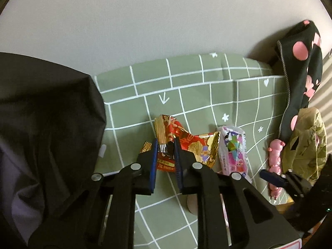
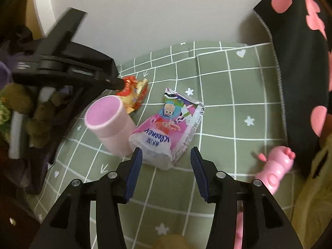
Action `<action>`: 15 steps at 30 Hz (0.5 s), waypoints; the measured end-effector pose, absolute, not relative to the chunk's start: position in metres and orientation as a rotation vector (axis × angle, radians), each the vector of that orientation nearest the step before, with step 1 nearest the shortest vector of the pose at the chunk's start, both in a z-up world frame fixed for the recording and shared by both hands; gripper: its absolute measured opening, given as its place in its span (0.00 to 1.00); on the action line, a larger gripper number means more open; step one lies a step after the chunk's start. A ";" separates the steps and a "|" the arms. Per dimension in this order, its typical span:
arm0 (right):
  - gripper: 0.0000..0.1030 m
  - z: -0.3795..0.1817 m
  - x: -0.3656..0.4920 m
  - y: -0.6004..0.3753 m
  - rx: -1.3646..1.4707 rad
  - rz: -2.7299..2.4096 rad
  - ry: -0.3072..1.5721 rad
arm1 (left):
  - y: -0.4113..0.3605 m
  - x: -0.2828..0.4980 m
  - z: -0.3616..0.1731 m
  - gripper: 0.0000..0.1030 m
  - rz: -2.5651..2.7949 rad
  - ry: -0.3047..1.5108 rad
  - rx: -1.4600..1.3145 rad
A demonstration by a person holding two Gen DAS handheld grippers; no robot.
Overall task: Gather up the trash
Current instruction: 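Grasp the red-gold wrapper with the left gripper while the right grasps the white-pink tissue packet, then carry both items to the trash bag and open the left gripper over it while the right keeps holding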
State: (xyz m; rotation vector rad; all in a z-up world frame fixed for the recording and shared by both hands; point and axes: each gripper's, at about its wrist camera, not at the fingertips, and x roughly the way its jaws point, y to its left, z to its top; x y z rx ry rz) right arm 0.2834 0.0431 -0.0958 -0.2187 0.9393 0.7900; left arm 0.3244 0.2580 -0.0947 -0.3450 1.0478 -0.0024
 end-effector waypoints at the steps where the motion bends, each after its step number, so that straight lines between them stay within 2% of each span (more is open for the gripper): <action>1: 0.44 -0.098 0.287 0.045 -0.200 0.787 0.941 | 0.260 0.321 -0.091 0.14 0.002 1.043 -0.345; 13: 0.45 -0.120 0.294 0.060 -0.273 0.746 0.942 | 0.284 0.290 -0.070 0.14 0.070 1.000 -0.356; 14: 0.43 -0.120 0.293 0.059 -0.279 0.750 0.941 | 0.285 0.287 -0.070 0.14 0.075 0.997 -0.356; 15: 0.31 -0.121 0.294 0.059 -0.287 0.746 0.940 | 0.287 0.286 -0.070 0.14 0.081 0.995 -0.354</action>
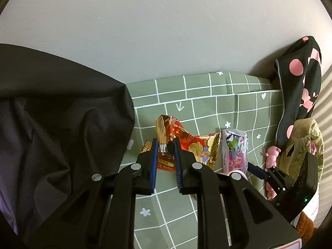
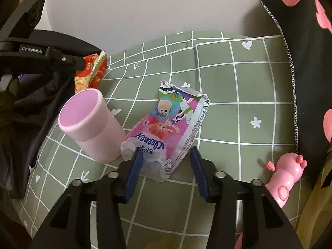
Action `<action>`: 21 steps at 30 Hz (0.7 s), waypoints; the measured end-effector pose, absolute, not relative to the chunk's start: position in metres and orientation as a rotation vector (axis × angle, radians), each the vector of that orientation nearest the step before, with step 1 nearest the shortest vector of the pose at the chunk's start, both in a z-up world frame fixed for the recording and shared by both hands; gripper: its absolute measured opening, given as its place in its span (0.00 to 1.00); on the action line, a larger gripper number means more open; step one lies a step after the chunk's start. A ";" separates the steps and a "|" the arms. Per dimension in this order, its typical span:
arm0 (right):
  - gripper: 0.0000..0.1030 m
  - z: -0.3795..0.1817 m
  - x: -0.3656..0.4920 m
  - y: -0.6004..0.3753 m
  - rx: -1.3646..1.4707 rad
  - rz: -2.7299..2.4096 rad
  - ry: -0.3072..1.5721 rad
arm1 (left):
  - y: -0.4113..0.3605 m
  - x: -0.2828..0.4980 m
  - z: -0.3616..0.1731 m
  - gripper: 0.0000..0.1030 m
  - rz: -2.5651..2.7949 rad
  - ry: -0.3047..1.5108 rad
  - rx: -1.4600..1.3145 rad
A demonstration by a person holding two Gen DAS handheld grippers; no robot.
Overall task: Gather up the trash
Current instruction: 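Carry both items to the trash bag and open the left gripper over it while the right keeps holding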
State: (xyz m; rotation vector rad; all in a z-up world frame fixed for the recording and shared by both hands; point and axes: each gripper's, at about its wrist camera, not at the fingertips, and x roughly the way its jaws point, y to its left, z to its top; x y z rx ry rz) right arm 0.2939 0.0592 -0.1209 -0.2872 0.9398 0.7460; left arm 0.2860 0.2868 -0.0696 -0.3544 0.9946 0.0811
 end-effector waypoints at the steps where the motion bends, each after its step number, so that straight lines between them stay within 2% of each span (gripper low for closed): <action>1: 0.22 -0.120 0.295 0.060 -0.286 0.752 0.945 | 0.288 0.284 -0.068 0.14 0.092 0.990 -0.350; 4: 0.12 -0.115 0.292 0.049 -0.278 0.760 0.941 | 0.290 0.277 -0.066 0.14 0.114 0.975 -0.358; 9: 0.11 -0.088 0.291 0.030 -0.222 0.730 0.909 | 0.293 0.271 -0.050 0.14 0.135 0.932 -0.376; 13: 0.11 -0.040 0.283 0.009 -0.216 0.673 0.838 | 0.279 0.273 -0.029 0.14 0.117 0.893 -0.341; 21: 0.11 0.033 0.261 -0.064 -0.238 0.494 0.710 | 0.203 0.270 0.016 0.14 -0.025 0.821 -0.256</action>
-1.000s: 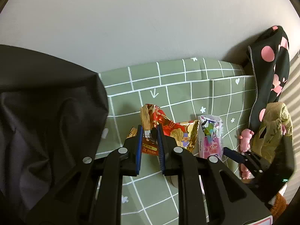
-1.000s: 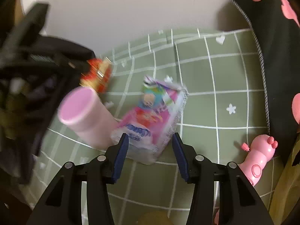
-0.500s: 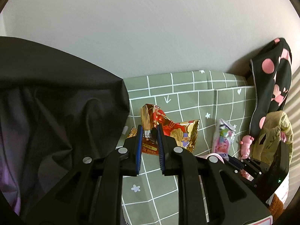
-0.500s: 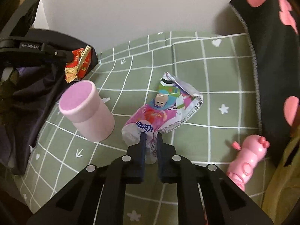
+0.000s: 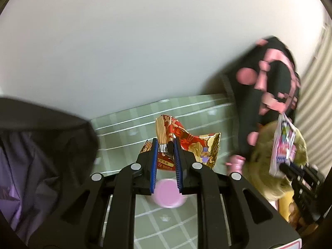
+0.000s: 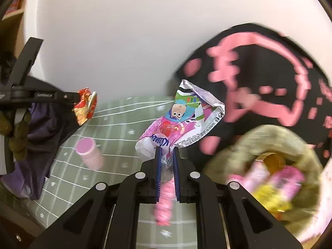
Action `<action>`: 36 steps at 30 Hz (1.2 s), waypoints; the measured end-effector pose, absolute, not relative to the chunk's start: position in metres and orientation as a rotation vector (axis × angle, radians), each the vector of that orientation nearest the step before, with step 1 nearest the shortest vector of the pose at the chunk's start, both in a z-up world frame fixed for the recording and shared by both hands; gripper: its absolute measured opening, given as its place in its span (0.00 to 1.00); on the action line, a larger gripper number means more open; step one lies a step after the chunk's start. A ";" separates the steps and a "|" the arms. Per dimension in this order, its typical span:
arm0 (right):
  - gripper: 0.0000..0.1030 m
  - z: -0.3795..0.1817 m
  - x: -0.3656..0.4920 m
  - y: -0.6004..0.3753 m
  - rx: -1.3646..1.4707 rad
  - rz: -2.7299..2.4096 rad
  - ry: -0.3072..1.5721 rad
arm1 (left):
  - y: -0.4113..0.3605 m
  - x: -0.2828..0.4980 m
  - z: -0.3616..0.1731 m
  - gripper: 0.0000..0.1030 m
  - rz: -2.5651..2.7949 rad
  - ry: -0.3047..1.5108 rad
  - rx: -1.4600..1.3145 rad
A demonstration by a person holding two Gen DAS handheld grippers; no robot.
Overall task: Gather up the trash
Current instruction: 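Carry both items to the trash bag and open the left gripper over it while the right keeps holding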
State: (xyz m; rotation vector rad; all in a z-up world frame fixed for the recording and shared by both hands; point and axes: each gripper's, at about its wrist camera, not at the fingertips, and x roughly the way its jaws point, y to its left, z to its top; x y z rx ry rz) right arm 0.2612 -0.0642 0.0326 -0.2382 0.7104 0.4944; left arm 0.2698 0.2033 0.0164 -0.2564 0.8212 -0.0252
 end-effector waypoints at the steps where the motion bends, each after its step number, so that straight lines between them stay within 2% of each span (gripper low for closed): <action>1: 0.11 0.040 0.257 -0.078 -0.239 0.469 0.699 | 0.191 0.267 0.022 0.14 -0.045 0.807 -0.247; 7: 0.11 0.066 0.242 -0.148 -0.218 0.348 0.680 | 0.101 0.270 0.061 0.14 -0.203 0.730 -0.199; 14: 0.11 0.076 0.234 -0.195 -0.196 0.231 0.657 | 0.026 0.282 0.075 0.14 -0.359 0.714 -0.133; 19: 0.11 0.087 0.226 -0.218 -0.205 0.151 0.636 | -0.017 0.297 0.071 0.14 -0.485 0.717 -0.095; 29: 0.11 0.092 0.230 -0.246 -0.218 0.041 0.661 | -0.078 0.344 0.034 0.14 -0.631 0.843 -0.108; 30: 0.11 0.091 0.231 -0.247 -0.220 0.034 0.665 | -0.082 0.347 0.031 0.16 -0.642 0.849 -0.106; 34: 0.11 0.087 0.235 -0.247 -0.223 0.020 0.681 | -0.093 0.354 0.017 0.32 -0.683 0.878 -0.078; 36: 0.11 0.084 0.237 -0.246 -0.221 0.018 0.690 | -0.091 0.353 0.014 0.35 -0.681 0.881 -0.081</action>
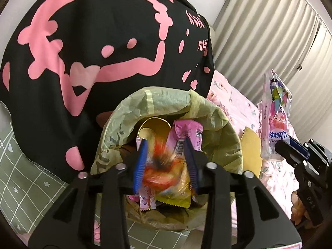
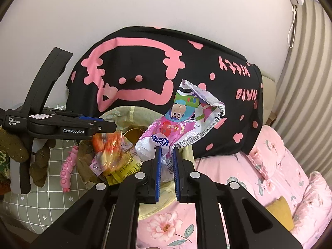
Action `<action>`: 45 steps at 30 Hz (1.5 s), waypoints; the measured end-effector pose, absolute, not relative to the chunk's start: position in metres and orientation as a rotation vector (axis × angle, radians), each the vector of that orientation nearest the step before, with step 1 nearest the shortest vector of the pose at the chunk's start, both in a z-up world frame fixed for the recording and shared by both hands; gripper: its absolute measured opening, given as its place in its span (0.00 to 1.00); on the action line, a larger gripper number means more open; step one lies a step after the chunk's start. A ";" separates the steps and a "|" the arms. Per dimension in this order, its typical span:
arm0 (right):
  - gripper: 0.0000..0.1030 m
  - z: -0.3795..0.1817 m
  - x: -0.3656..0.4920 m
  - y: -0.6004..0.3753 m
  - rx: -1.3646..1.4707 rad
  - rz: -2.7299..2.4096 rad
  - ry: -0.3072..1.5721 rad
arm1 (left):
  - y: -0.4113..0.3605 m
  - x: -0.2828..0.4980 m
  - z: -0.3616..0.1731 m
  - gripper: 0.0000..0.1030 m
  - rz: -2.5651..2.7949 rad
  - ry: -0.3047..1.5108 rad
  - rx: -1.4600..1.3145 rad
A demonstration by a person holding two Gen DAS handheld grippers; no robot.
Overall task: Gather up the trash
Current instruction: 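Carry both items to the trash bag and open the left gripper over it while the right keeps holding, then lower the tissue packet into the trash bag and open the right gripper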
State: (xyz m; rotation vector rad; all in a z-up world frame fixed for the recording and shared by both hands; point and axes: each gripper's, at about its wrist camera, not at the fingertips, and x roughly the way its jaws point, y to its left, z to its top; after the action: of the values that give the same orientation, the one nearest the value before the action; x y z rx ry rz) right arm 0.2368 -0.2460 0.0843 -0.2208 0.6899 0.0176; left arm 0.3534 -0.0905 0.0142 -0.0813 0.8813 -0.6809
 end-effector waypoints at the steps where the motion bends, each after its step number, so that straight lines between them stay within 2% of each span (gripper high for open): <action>1: 0.11 0.082 0.238 -0.245 -0.218 0.017 0.697 | -0.086 0.353 0.014 0.35 -0.672 0.879 -0.088; 8: 0.11 0.069 0.249 -0.230 -0.170 0.055 0.736 | -0.035 0.341 0.023 0.41 -0.527 0.813 -0.113; 21: 0.11 0.014 0.287 -0.188 -0.158 0.094 0.845 | 0.053 0.308 -0.012 0.41 -0.344 0.843 -0.162; 33: 0.12 0.009 0.295 -0.190 -0.144 0.200 0.800 | 0.053 0.255 0.021 0.41 -0.280 0.733 -0.160; 35: 0.21 0.009 0.293 -0.196 -0.133 0.195 0.795 | 0.051 0.243 0.024 0.42 -0.275 0.727 -0.172; 36: 0.34 0.010 0.291 -0.198 -0.128 0.194 0.787 | 0.050 0.238 0.025 0.43 -0.267 0.724 -0.171; 37: 0.42 0.011 0.287 -0.203 -0.111 0.200 0.764 | 0.050 0.230 0.025 0.44 -0.254 0.720 -0.170; 42: 0.43 0.016 0.267 -0.216 -0.087 0.197 0.727 | 0.055 0.192 0.021 0.46 -0.199 0.718 -0.181; 45: 0.43 0.026 0.242 -0.216 -0.093 0.219 0.681 | 0.058 0.164 0.015 0.52 -0.158 0.725 -0.160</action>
State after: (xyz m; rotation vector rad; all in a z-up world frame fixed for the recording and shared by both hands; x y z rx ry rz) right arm 0.2424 -0.2161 0.0263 -0.0926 0.6813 0.2190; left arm 0.1636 0.0584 0.0148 -0.1603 0.7247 -0.1584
